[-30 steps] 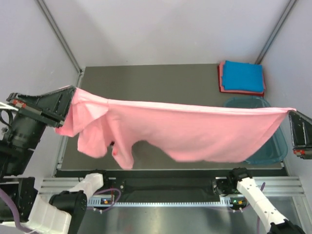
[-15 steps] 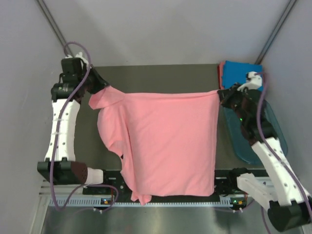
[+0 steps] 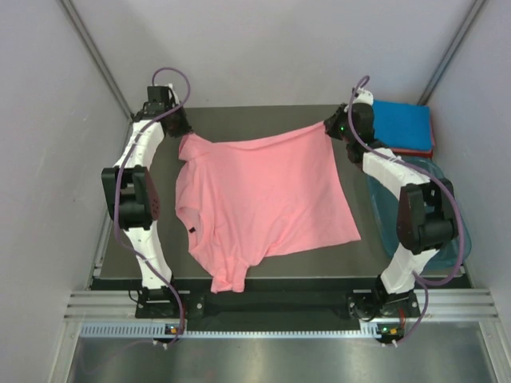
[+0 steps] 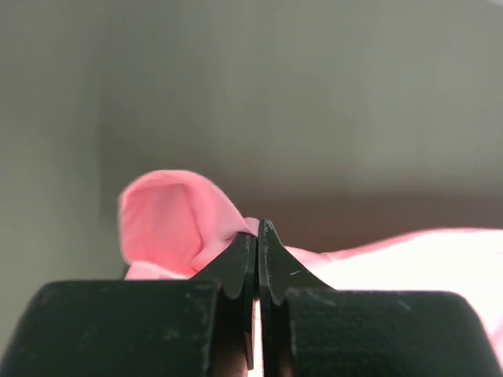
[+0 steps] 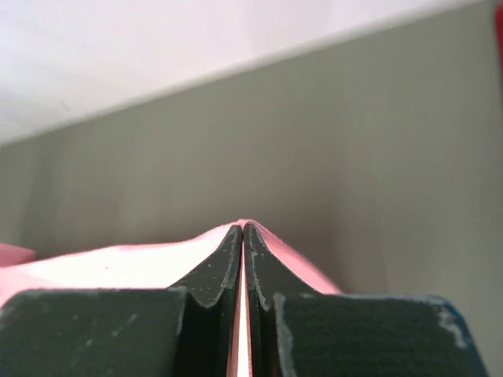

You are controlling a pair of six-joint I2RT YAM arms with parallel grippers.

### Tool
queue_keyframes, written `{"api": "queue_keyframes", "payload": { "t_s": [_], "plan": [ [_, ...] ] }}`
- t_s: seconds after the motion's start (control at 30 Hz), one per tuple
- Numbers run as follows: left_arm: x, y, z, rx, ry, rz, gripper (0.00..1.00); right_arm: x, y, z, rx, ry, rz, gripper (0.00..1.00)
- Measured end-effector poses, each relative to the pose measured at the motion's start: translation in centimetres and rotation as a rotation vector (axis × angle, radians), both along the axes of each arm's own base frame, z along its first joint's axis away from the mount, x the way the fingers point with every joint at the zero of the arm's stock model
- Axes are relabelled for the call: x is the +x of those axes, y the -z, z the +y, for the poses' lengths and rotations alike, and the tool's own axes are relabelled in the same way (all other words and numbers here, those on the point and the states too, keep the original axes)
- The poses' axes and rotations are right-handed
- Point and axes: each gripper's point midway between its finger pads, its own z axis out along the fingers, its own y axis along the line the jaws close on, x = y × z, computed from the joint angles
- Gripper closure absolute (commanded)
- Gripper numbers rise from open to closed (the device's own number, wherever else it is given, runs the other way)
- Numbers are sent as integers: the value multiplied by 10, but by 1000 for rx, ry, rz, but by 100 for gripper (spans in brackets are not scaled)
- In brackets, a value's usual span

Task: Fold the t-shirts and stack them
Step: Flatten the tshirt out

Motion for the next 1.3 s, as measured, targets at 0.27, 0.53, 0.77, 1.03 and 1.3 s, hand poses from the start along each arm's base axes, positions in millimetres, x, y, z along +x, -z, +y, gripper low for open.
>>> {"api": "queue_keyframes", "payload": {
  "t_s": [0.27,0.53,0.77,1.03,1.3],
  "plan": [
    [18,-163,12,52,-48,-365,100,20,-145,0,47,-22,-282,100],
    [-114,-343,12,63,-76,-743,100,-89,-282,-15,89,-63,-510,100],
    [-252,-430,7,60,-76,-994,100,-250,-366,-44,127,-92,-739,100],
    [-360,-474,-12,32,15,-1147,100,-372,-396,-66,147,-108,-869,100],
    [-335,-453,-18,48,75,-1080,100,-348,-374,-66,111,-84,-776,100]
  ]
}}
